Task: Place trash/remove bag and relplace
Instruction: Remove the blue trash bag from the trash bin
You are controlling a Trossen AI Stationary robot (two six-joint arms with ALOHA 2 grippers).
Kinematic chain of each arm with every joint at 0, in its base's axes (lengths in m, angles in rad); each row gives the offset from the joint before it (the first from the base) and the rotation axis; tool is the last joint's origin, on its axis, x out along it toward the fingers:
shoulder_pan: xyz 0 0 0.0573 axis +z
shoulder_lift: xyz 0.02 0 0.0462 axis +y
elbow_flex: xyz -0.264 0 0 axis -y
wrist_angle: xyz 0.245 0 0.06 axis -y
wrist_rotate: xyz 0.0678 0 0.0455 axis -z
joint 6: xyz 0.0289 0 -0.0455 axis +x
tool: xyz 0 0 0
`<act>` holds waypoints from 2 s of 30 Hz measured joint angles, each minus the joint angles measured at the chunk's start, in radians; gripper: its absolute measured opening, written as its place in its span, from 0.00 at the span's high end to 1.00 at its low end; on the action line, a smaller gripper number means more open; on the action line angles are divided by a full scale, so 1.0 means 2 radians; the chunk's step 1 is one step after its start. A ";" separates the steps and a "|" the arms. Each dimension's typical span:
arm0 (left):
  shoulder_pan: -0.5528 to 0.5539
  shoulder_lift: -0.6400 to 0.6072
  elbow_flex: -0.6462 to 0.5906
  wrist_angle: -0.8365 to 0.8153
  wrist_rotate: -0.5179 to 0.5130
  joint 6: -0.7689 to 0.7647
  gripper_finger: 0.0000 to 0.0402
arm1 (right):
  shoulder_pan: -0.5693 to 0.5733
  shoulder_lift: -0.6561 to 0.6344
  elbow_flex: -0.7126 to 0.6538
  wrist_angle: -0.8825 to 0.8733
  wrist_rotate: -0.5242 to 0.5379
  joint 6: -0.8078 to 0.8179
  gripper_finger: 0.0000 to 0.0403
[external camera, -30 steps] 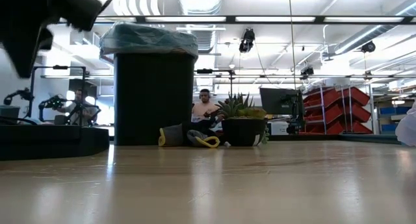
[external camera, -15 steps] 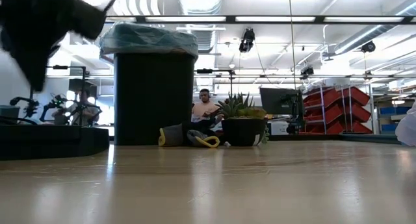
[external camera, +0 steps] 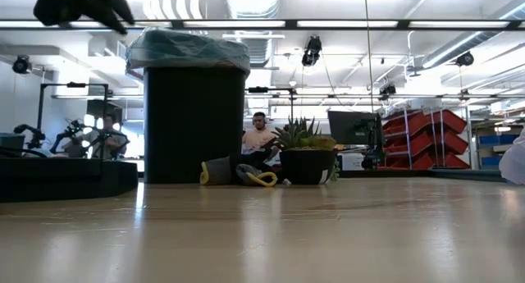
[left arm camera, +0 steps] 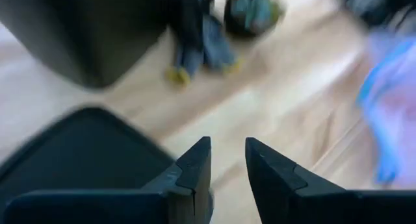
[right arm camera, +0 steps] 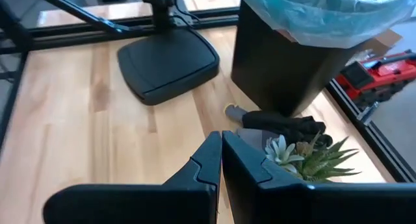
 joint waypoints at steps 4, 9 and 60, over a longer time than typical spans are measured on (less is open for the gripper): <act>0.003 -0.057 0.000 0.006 -0.078 -0.003 0.78 | -0.016 0.027 0.000 0.015 0.000 0.000 1.00; 0.027 -0.099 0.021 0.009 -0.164 0.007 0.78 | -0.031 0.056 0.000 0.034 -0.001 0.000 1.00; 0.741 0.136 0.245 -0.025 0.355 0.459 0.81 | -0.038 0.076 -0.016 0.084 -0.005 0.042 1.00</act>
